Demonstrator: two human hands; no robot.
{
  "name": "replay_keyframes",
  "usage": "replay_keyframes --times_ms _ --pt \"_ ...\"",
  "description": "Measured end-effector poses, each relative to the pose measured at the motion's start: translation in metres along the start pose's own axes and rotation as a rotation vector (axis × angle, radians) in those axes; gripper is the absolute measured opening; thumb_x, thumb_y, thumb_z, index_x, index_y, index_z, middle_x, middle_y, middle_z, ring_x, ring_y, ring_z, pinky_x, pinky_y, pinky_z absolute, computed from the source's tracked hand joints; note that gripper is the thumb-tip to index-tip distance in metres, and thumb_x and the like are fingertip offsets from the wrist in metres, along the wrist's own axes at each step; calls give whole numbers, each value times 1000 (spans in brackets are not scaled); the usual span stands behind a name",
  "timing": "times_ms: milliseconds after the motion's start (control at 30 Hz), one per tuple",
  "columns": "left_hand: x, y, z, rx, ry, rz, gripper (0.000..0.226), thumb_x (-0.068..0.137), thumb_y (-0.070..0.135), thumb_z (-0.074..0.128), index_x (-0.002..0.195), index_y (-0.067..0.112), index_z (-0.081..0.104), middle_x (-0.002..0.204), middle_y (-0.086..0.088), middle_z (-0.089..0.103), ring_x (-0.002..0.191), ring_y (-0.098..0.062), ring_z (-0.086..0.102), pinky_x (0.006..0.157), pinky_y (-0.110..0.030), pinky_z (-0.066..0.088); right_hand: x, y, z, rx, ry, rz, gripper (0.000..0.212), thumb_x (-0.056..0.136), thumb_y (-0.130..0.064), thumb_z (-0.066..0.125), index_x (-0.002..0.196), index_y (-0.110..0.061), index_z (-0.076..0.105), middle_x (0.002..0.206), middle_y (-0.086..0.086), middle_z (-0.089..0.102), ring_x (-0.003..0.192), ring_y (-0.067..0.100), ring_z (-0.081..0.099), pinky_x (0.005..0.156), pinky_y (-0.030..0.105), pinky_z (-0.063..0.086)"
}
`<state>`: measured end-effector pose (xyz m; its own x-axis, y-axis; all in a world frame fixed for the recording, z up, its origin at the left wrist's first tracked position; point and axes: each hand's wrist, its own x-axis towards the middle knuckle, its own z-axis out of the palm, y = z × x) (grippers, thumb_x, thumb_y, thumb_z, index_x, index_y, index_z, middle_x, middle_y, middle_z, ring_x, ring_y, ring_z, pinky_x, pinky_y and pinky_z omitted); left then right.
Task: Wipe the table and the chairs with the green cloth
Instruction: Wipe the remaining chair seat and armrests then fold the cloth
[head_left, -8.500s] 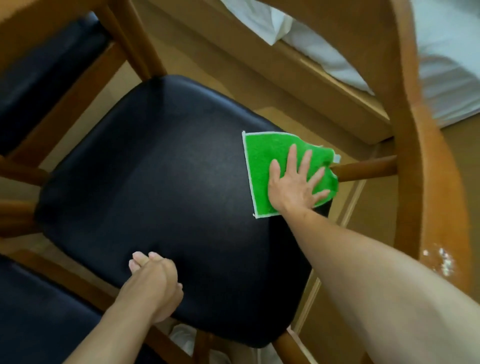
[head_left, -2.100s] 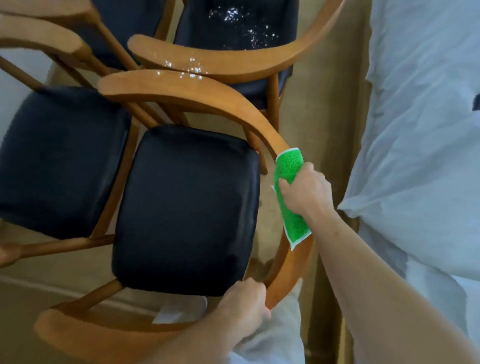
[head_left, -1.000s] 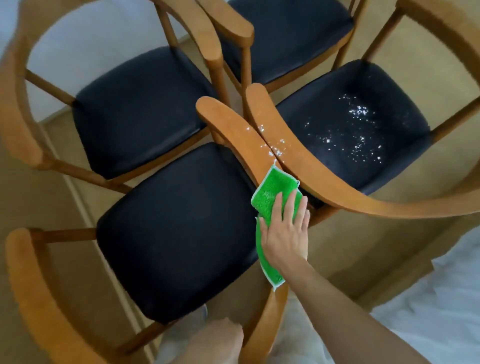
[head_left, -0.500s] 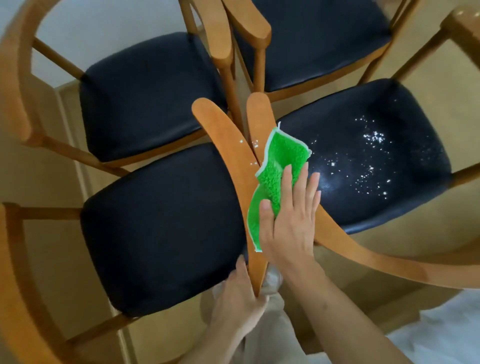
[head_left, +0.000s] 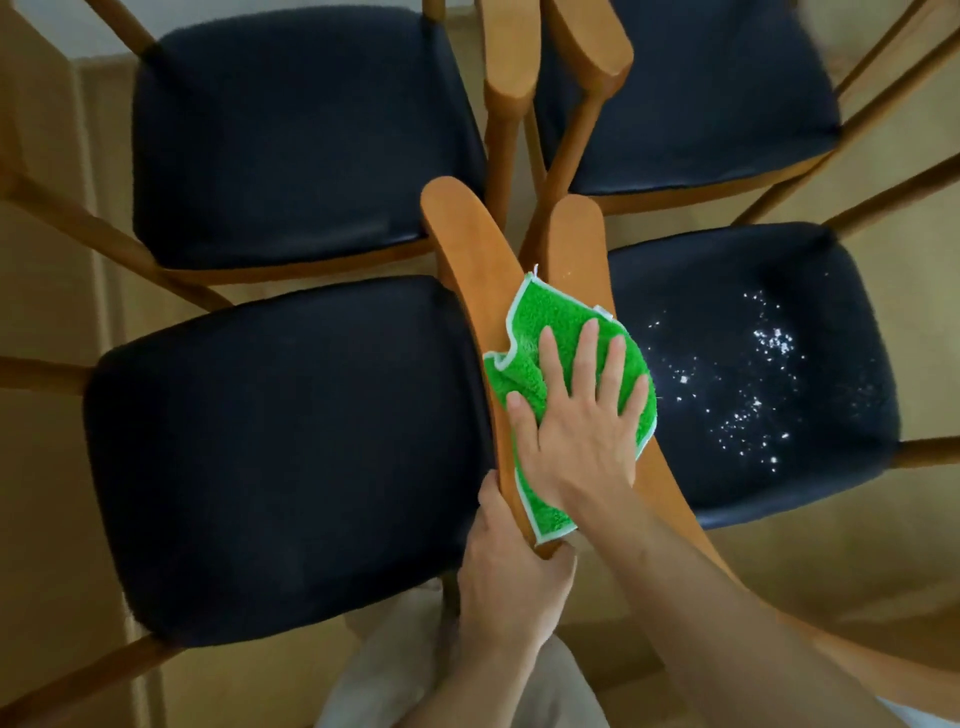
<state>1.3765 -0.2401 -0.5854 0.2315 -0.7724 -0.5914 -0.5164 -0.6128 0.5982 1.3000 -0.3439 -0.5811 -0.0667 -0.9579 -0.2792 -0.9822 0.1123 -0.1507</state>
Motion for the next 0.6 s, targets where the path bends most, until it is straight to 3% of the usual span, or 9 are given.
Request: replay_keyframes --times_ms 233,433,500,600 --pt "1 -2 10 107 55 -36 96 65 63 71 136 41 9 128 13 49 114 -11 55 92 -32 51 60 -5 -18 -75 14 -237 69 94 -63 7 154 -28 1 163 6 -1 147 36 -8 113 62 -2" --pt "0 2 10 200 86 -72 94 65 67 71 133 41 11 112 21 41 104 -11 57 84 -28 49 114 -16 -26 -46 53 -358 70 95 -60 10 155 -23 8 162 3 15 149 30 -3 114 58 -2" --pt "-1 5 9 226 103 -77 91 65 67 72 130 43 11 107 21 39 101 -12 58 83 -29 50 107 -12 -23 -30 63 -358 69 96 -58 11 155 -21 10 161 4 17 149 27 -1 115 57 -1" --pt "0 5 9 212 117 -83 90 63 65 73 128 44 14 107 19 50 96 -12 60 81 -30 53 66 4 -17 -16 39 -398 68 97 -57 15 154 -21 14 161 6 15 149 28 4 115 56 1"
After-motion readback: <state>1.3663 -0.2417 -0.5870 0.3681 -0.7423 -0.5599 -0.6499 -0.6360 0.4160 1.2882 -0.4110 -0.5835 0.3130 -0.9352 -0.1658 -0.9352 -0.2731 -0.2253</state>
